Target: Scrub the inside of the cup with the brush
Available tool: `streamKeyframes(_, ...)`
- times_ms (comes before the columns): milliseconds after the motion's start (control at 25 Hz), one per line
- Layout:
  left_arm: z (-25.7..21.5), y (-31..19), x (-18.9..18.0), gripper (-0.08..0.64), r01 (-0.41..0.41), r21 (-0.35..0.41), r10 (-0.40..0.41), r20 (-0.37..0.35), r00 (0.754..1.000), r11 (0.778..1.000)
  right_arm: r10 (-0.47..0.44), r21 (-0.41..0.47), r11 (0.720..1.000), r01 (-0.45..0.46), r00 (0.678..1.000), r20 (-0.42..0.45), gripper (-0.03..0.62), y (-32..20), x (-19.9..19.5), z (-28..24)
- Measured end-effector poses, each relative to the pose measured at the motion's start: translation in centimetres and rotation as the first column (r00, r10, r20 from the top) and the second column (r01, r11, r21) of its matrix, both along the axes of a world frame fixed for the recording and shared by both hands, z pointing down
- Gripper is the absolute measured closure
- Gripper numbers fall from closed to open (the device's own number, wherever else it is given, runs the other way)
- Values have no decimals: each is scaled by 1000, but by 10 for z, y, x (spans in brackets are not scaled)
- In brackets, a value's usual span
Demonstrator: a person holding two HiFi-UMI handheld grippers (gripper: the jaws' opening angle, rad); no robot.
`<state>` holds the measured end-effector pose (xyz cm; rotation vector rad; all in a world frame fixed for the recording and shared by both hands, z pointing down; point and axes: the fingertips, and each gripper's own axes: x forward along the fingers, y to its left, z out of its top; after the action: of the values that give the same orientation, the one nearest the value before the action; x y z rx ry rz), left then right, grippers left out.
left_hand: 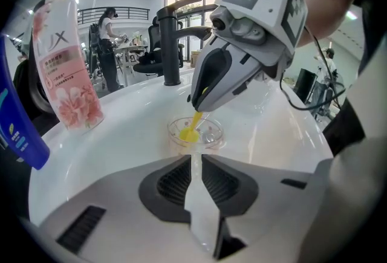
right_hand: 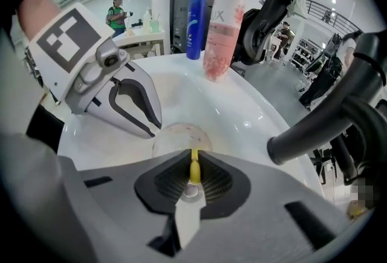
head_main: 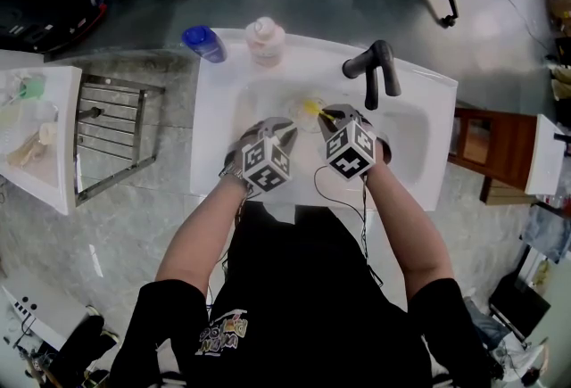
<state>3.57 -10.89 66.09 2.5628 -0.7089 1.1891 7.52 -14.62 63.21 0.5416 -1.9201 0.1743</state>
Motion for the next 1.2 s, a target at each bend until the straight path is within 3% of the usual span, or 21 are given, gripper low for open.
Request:
streamKeyframes(360,-1,-1,-1,511,10,2,-10,-6,1000,1000,-120,-80,991,111,985,-120,555,17,7,2)
streamKeyframes(640,-1,-2,-2,510,18,-9,-18,-13,1000,1000,-127,-188,976,108,987,-96,555,31,1,1)
streamKeyframes(840,0,-2,-2,509,19,-13,-19,-12,1000,1000,-39,-247,968,37,999,-1,555,35,-5,0)
streamKeyframes(1040,0,-1,-2,511,15,-20,-15,-15,1000,1000,181,-259,956,-137,971,155,555,21,-6,-1)
streamKeyframes(1200,1,-1,-1,511,13,-23,-13,-15,1000,1000,249,-211,953,-216,957,148,555,10,7,2)
